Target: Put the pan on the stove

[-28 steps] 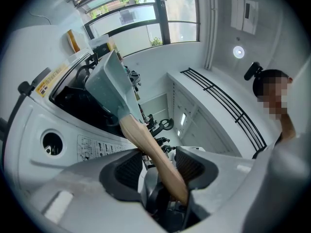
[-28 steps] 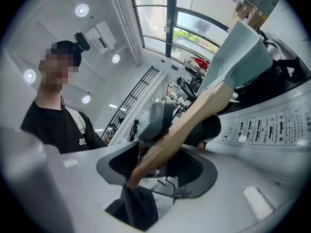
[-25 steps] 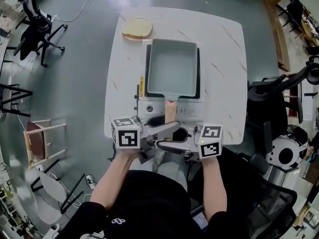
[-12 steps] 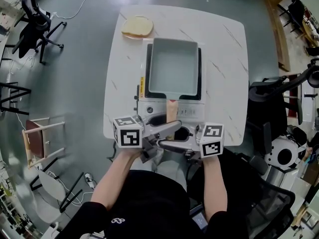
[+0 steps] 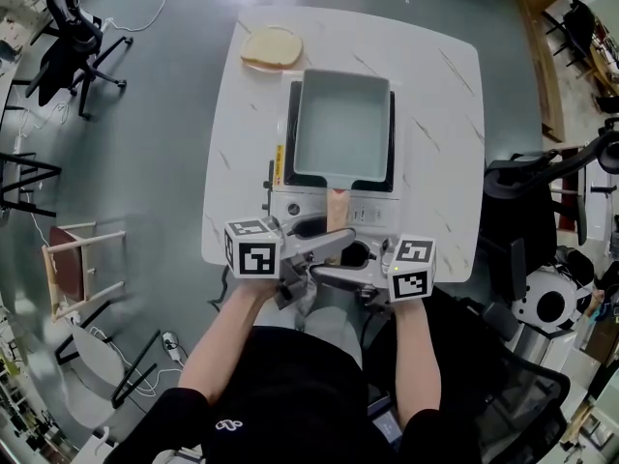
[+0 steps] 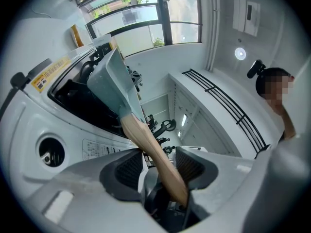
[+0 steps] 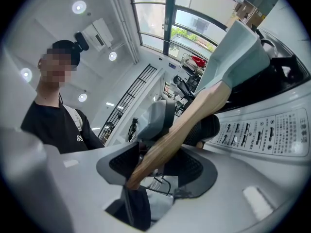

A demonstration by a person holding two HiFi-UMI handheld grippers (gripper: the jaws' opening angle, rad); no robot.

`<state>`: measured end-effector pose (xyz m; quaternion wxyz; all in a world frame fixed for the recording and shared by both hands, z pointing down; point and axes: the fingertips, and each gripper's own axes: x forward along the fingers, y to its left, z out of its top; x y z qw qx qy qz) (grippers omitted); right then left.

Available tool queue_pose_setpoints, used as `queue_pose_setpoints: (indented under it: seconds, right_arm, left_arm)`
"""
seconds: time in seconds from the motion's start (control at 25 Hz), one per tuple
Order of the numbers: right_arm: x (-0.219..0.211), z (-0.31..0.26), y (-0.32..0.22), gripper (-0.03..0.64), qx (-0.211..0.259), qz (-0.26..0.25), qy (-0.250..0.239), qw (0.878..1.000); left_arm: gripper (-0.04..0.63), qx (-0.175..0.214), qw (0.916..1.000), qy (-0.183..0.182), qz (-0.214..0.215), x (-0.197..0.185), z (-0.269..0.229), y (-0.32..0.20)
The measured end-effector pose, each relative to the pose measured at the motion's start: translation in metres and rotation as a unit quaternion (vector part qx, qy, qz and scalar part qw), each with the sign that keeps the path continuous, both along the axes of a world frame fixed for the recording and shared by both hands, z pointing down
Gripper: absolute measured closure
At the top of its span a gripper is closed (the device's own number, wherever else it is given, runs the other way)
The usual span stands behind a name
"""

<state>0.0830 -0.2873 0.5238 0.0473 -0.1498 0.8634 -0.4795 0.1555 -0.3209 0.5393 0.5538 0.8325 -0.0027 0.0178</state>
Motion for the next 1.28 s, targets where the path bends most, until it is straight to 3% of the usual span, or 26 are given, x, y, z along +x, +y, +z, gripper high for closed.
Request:
queue_pose_setpoints:
  seconds: [0.2,0.32,0.64,0.88,1.12,1.28]
  right_arm:
    - [0.000,-0.001,-0.001,0.376,0.008,0.019,0.006,1.000]
    - [0.001,-0.006,-0.001,0.286,0.017,0.044,0.005,0.999]
    - [0.027,-0.013,0.013,0.297,0.014,0.145,0.048,0.988]
    - [0.049,-0.027,0.022,0.304,0.055,0.208,0.114,0.970]
    - [0.057,-0.058,0.032,0.429,0.118,0.257,0.152,0.947]
    - [0.056,-0.078,0.040,0.483,0.156,0.285,0.179,0.928]
  left_arm:
    - [0.376,0.004,1.0000,0.000,-0.002,0.001,-0.001,0.000]
    - [0.356,0.010,0.9998,-0.007,-0.016,-0.004,0.000,-0.005]
    - [0.345,0.043,0.9950,-0.029,-0.086,-0.040,-0.009,-0.013]
    - [0.347,0.111,0.9809,-0.061,-0.148,-0.059,-0.028,-0.012]
    - [0.367,0.161,0.9644,-0.079,-0.194,-0.073,-0.063,0.001]
    - [0.450,0.203,0.9466,-0.106,-0.227,-0.085,-0.083,0.012]
